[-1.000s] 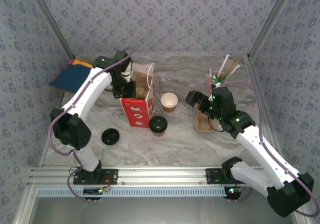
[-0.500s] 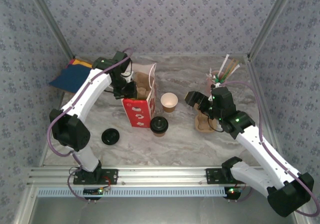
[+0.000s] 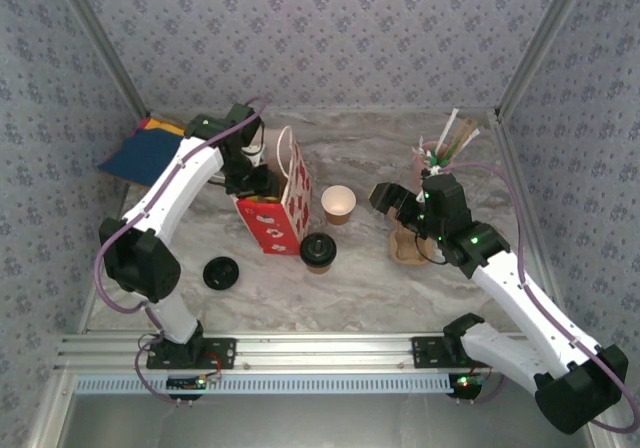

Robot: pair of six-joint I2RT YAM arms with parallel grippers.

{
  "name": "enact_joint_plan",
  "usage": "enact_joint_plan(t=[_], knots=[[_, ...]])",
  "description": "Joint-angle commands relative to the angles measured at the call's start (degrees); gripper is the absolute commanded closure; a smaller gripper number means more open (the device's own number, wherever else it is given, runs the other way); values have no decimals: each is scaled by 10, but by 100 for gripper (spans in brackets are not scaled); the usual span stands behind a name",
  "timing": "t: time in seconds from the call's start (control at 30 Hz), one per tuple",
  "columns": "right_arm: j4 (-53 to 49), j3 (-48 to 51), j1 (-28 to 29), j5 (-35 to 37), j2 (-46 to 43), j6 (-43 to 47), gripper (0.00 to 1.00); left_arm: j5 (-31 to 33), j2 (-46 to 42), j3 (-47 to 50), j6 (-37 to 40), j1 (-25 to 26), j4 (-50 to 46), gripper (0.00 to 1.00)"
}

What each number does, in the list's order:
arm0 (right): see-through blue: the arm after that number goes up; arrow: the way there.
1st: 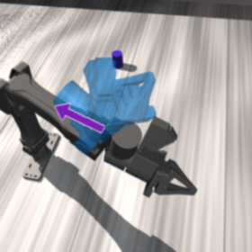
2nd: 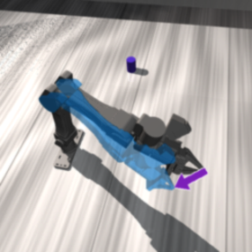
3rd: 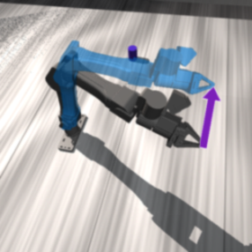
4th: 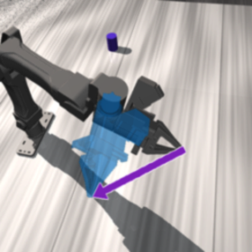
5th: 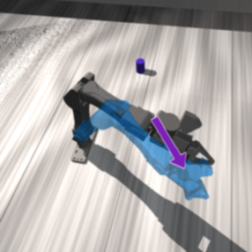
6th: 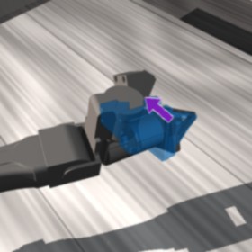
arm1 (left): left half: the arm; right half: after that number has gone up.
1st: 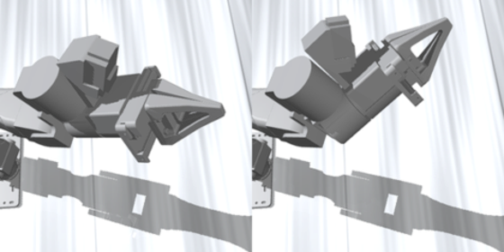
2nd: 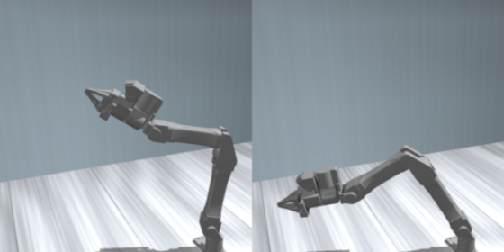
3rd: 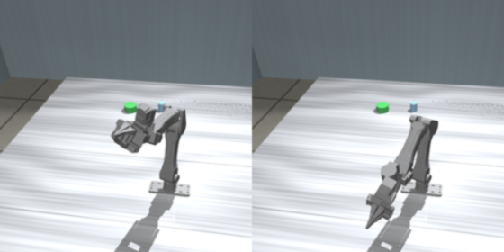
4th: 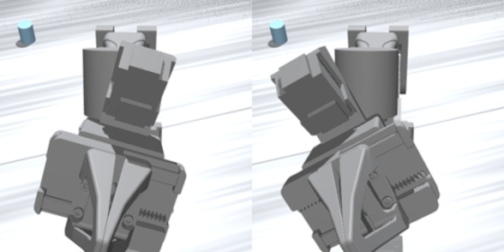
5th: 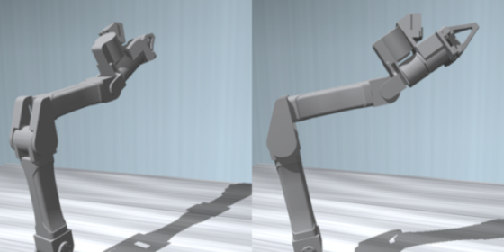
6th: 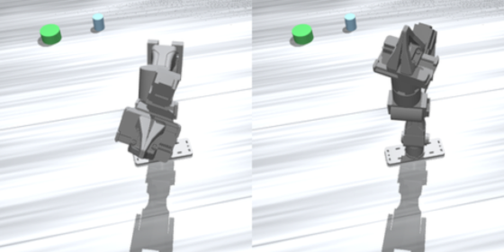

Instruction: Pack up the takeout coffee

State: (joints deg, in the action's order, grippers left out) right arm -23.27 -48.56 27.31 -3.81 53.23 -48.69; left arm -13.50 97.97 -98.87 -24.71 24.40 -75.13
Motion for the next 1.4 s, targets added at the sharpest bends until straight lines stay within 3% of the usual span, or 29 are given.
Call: enact_joint_plan(t=[0.0, 0.8, 1.37], knots=[[7, 5, 5, 9, -6, -5, 0, 19, 3, -32, 5, 4, -33, 46], [6, 4, 6, 12, -7, -5, 0, 95, -1, -125, -4, 23, -108, 34], [9, -20, 17, -1, 17, 7, 0, 146, -25, -288, -42, 34, -152, 26]])
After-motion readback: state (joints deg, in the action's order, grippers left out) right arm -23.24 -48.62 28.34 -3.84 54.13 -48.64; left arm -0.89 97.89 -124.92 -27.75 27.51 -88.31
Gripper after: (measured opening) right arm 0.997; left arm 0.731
